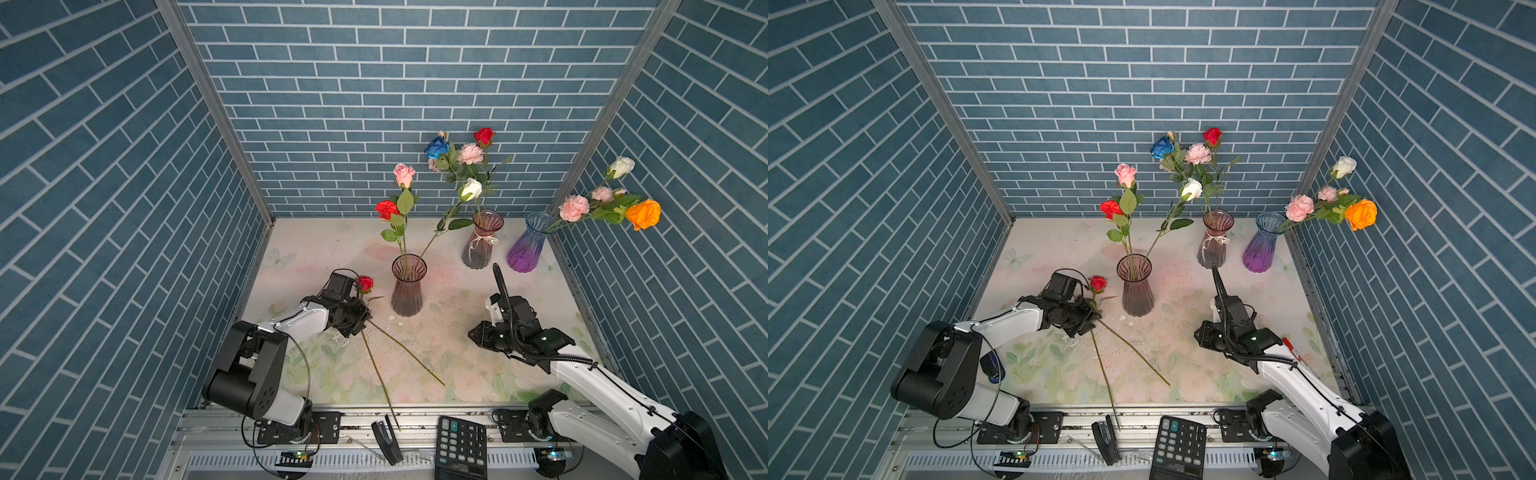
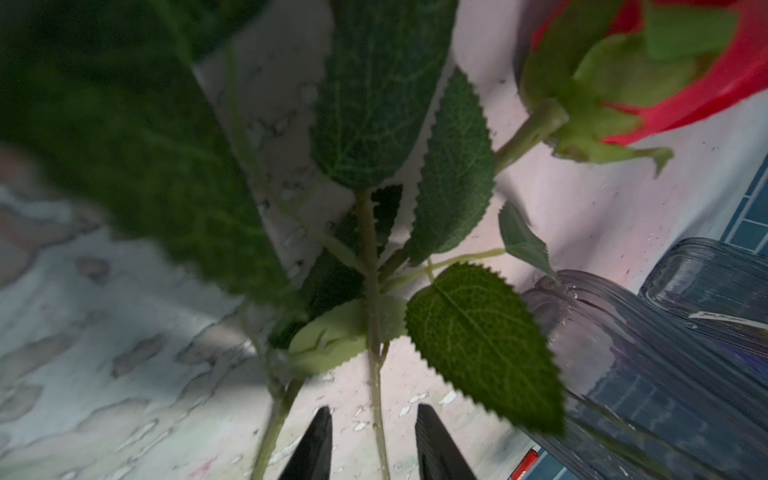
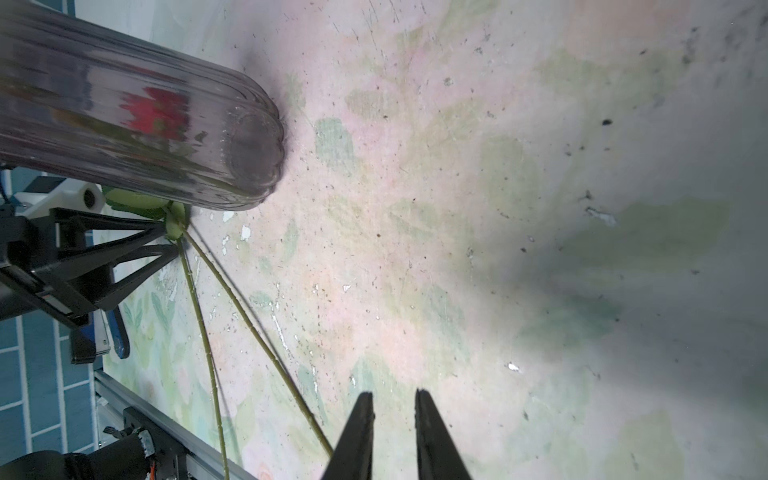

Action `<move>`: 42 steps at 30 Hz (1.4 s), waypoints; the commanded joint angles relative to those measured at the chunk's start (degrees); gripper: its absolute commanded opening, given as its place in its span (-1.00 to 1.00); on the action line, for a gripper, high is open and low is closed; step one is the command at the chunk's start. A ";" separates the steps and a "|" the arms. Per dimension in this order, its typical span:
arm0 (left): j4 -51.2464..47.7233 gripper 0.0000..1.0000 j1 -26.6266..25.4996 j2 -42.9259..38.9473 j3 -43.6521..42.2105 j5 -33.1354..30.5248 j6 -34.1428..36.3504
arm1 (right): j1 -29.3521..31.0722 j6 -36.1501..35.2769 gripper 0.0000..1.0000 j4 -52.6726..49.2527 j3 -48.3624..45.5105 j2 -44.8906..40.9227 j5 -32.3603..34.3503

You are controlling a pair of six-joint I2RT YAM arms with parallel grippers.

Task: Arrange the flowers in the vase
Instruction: 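Lift the cream rose upright off the table with the left gripper, then raise the cream rose toward the right gripper while the right reaches for its stem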

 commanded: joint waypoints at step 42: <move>-22.73 -1.00 3.22 -23.00 37.81 -3.43 31.06 | -2.32 -9.85 -0.40 -0.52 19.19 -7.01 -9.40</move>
